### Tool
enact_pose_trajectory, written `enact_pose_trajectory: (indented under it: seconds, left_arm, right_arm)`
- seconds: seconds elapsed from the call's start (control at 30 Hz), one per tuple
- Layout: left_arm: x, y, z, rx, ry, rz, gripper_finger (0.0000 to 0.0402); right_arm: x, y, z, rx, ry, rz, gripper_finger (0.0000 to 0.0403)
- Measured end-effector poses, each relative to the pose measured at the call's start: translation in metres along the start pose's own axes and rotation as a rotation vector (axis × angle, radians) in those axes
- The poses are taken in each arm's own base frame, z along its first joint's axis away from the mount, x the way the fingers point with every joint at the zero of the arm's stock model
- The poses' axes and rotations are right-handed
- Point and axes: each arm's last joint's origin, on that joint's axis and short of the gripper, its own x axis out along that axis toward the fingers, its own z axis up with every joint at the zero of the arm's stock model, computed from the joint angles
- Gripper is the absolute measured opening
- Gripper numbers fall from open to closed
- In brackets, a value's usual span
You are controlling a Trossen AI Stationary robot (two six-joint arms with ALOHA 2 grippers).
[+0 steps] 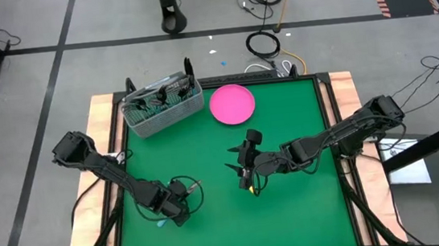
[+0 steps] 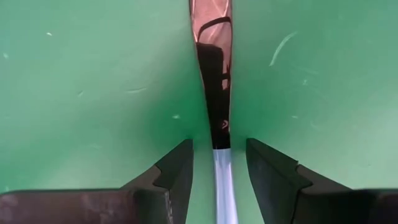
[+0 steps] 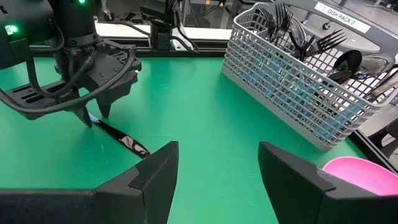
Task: Sort silverware
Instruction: Put the blue knife into the gray silverware holder
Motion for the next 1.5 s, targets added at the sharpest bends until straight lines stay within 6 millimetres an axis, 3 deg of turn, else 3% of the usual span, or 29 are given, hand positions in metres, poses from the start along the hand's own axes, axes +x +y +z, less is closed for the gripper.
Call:
enact_pose_trajectory:
  seconds: [0.23,0.5,0.63,0.87,1.17,1.33,1.5]
  left_arm:
    - [0.001,-0.001,0.0,0.027,-0.015,-0.004,0.0138]
    - [0.001,-0.001,0.001,0.073,-0.028,-0.002,0.0044]
    - [0.001,-0.002,0.001,0.08,-0.033,-0.008,0.0019]
    - [-0.008,-0.005,0.007,0.116,-0.045,-0.028,0.0008]
    - [-0.044,-0.004,0.03,0.17,-0.129,-0.104,0.0001]
    - [-0.044,0.0,0.024,0.15,-0.09,-0.066,0.0003]
    - [-0.037,-0.003,0.016,0.155,-0.085,-0.058,0.0036]
  right_arm:
    - [0.0,0.0,0.0,-0.003,0.0,0.0,0.021]
    - [0.0,0.0,0.0,-0.003,0.0,0.0,0.021]
    - [0.0,0.0,0.0,-0.003,0.0,0.0,0.021]
    - [0.0,0.0,0.0,-0.004,0.001,0.0,0.021]
    - [0.0,0.0,-0.002,-0.004,0.015,-0.002,0.021]
    - [0.0,0.0,-0.003,-0.009,0.025,-0.004,0.021]
    - [0.0,-0.001,-0.005,0.002,0.044,-0.009,0.021]
